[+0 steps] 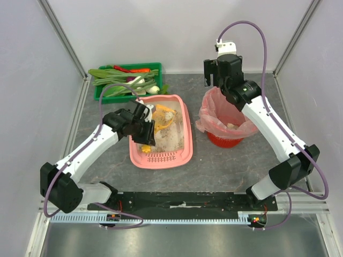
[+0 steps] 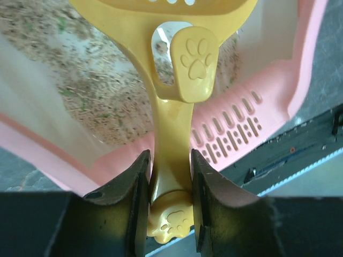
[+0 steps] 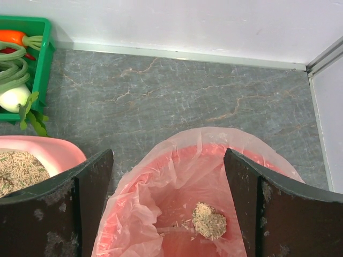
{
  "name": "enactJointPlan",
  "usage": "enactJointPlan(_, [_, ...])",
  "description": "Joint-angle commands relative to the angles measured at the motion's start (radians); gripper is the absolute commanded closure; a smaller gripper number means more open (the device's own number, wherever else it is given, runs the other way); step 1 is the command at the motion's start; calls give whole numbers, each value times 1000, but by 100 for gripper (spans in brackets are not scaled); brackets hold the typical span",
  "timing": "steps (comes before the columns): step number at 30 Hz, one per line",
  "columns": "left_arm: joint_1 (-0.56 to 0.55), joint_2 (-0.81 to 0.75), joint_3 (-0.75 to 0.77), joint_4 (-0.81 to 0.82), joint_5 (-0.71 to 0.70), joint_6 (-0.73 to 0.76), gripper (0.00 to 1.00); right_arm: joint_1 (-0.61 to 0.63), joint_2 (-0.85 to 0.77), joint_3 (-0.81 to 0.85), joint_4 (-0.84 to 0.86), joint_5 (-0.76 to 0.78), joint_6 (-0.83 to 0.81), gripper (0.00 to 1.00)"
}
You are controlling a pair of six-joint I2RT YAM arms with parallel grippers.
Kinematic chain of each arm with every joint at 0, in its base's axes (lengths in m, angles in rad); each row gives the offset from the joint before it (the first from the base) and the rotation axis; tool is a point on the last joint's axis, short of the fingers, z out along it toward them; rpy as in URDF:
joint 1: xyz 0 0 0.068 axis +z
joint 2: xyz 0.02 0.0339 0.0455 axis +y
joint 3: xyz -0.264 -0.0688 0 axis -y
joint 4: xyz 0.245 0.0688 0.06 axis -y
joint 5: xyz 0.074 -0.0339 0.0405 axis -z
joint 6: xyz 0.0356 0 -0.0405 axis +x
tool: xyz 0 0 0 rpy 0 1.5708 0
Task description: Clean the litter box
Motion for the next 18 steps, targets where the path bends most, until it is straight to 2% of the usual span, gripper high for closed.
enactJointPlan(1, [17, -41, 11, 88, 12, 7, 98, 3, -36, 44, 35, 19, -8, 7])
enactJointPlan(3, [3, -10, 30, 38, -9, 0, 98, 4, -35, 44, 36, 11, -8, 7])
enactJointPlan(7, [54, -57, -30, 96, 20, -44, 98, 9, -35, 50, 36, 14, -3, 7])
enactJointPlan(10, [46, -56, -25, 50, 14, -55, 98, 13, -36, 45, 36, 19, -4, 7])
enactJointPlan(12, [63, -74, -47, 83, 24, -64, 98, 13, -38, 41, 36, 22, -5, 7])
enactJointPlan(15, [20, -55, -12, 61, 16, -34, 98, 17, -40, 41, 36, 22, -6, 7])
enactJointPlan(17, [44, -45, -7, 30, -6, -43, 98, 20, -38, 41, 38, 23, -8, 7])
enactJointPlan(18, [75, -57, -30, 50, 30, -66, 98, 20, -36, 44, 39, 25, -8, 7])
